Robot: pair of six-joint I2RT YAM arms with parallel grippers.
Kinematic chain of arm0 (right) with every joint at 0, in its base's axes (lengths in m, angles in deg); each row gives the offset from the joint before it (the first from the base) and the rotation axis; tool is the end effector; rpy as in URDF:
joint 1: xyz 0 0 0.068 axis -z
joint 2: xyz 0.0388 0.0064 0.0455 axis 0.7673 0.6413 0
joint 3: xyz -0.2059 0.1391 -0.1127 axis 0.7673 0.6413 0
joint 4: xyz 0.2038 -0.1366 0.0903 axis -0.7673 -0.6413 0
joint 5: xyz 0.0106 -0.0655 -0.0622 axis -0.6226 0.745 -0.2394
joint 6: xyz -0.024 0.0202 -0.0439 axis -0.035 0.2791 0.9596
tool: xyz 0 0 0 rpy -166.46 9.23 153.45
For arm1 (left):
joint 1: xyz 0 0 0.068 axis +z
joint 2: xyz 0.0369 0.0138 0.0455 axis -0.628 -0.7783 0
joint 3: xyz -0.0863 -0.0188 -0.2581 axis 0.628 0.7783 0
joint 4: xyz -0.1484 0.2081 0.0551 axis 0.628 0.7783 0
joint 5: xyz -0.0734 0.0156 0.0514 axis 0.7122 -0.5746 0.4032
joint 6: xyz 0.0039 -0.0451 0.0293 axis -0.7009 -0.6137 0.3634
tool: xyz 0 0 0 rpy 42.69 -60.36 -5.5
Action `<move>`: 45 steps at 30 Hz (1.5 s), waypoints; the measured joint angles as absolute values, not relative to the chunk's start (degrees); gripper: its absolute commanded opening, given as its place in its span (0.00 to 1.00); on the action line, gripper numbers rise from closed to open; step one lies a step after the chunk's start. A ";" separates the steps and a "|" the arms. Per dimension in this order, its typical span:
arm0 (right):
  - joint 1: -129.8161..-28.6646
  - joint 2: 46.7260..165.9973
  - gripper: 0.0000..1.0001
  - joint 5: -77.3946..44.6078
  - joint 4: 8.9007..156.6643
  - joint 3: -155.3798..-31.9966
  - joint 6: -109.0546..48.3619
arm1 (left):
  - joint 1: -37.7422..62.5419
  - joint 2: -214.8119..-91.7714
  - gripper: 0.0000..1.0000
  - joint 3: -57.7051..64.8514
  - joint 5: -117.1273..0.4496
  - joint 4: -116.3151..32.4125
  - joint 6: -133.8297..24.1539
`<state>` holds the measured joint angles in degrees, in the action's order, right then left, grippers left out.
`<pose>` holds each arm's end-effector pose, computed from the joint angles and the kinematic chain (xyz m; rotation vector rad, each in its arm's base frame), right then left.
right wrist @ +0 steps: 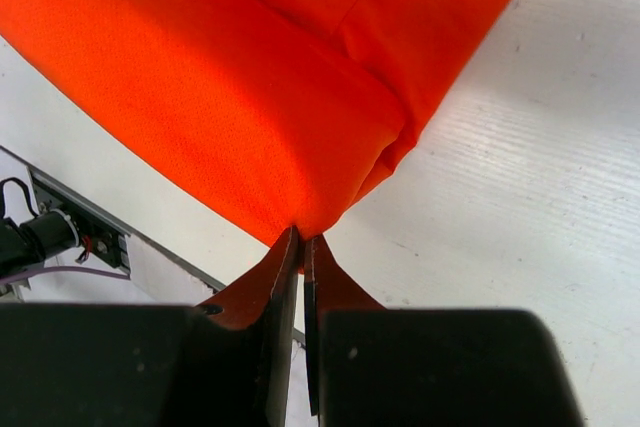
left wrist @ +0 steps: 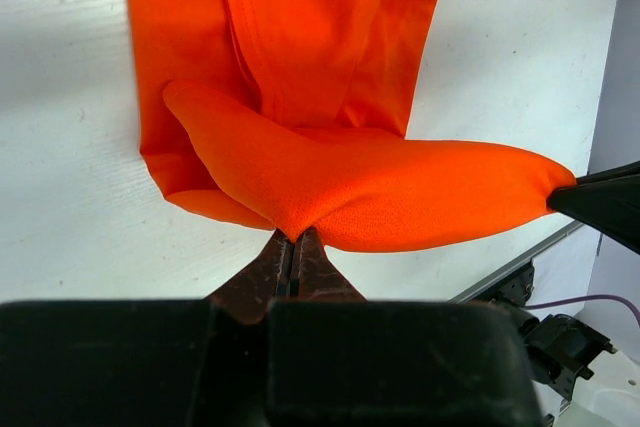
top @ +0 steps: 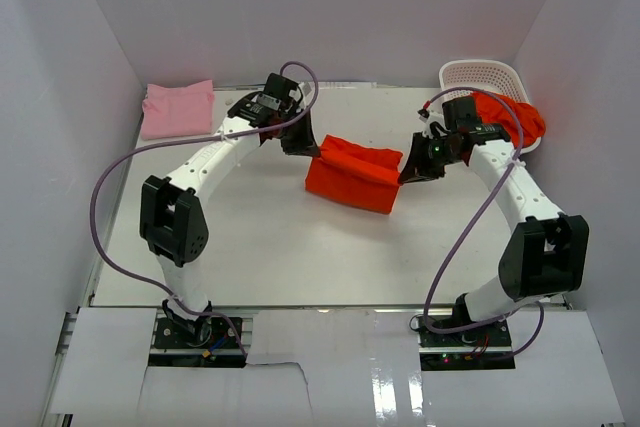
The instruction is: Fold and stack the t-shirts
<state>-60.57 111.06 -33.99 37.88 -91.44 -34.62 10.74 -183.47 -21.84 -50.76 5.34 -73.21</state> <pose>0.3014 0.0711 0.2928 -0.1524 2.5866 0.7077 0.3540 -0.2006 0.3064 0.0802 2.6149 -0.7401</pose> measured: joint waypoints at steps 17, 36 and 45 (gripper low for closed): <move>-58.12 120.39 0.08 -33.99 38.52 -99.57 -33.36 | 12.57 -195.18 0.00 -34.52 -50.07 6.26 -71.42; -56.00 131.87 0.08 -34.01 43.06 -106.85 -32.26 | 13.73 -206.44 0.00 -43.83 -49.91 2.96 -70.55; -55.70 137.33 0.08 -35.80 46.98 -110.76 -32.29 | 14.80 -208.10 0.00 -44.26 -50.96 1.08 -70.48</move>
